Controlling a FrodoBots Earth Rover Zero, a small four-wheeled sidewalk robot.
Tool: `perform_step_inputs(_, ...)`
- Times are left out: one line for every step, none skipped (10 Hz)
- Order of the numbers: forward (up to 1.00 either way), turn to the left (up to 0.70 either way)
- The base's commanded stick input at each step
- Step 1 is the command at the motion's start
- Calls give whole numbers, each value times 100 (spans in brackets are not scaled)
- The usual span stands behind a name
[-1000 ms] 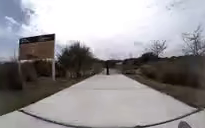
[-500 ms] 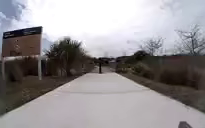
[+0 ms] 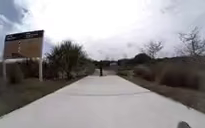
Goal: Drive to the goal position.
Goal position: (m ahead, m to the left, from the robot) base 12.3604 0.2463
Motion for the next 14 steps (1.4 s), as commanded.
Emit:
perform_step_inputs(100,0)
perform_step_inputs(100,0)
perform_step_inputs(100,0)
perform_step_inputs(100,0)
perform_step_inputs(100,0)
perform_step_inputs(100,0)
perform_step_inputs(100,0)
perform_step_inputs(100,0)
perform_step_inputs(100,0)
perform_step_inputs(100,-27)
perform_step_inputs(100,-40)
perform_step_inputs(100,-40)
perform_step_inputs(100,-22)
perform_step_inputs(100,0)
